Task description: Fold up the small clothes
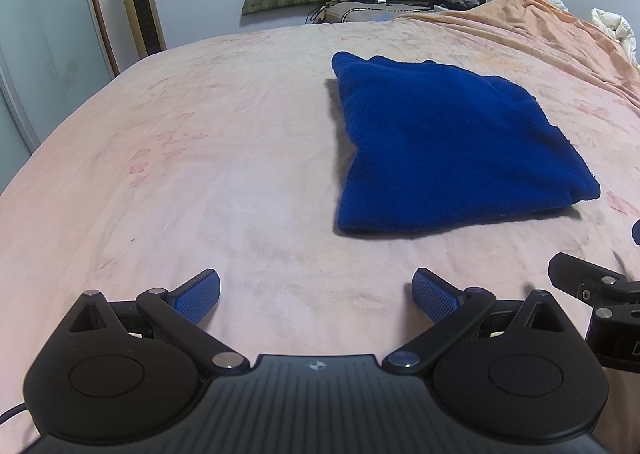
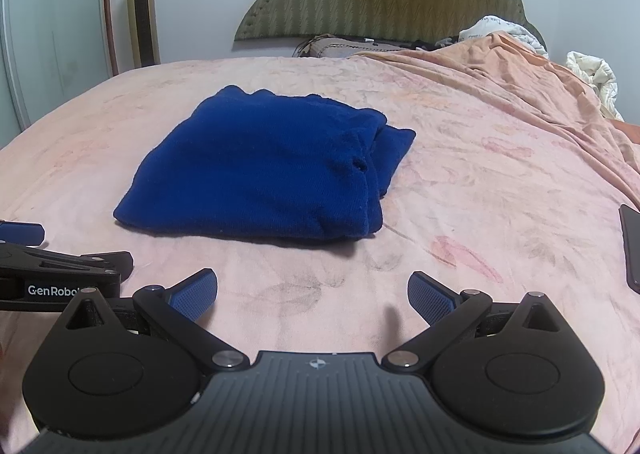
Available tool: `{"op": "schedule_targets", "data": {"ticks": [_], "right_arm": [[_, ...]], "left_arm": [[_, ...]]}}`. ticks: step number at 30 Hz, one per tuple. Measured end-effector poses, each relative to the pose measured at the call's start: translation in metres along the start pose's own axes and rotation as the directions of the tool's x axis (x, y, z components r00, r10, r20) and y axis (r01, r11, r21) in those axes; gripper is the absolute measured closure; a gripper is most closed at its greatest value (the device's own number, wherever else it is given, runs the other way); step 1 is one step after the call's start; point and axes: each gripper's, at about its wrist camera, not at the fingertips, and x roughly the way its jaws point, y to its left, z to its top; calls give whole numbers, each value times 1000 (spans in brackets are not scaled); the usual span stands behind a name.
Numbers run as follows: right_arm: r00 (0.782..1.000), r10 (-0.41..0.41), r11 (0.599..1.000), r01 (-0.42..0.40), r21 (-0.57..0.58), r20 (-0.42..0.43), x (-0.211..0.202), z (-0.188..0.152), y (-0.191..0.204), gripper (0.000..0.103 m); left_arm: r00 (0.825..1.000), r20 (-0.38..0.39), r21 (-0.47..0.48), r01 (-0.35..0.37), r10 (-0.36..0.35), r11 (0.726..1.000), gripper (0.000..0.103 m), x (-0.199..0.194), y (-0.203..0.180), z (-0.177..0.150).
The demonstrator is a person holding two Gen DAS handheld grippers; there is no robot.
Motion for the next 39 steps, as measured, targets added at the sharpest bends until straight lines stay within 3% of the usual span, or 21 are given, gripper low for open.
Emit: {"op": "schedule_targets", "data": {"ticks": [39], "right_arm": [[1000,9,1000,-9,13,-3,0,-2,1,0]], "left_arm": [[1000,-1,8,-2,2,1000,0,0,-1,0]]}}
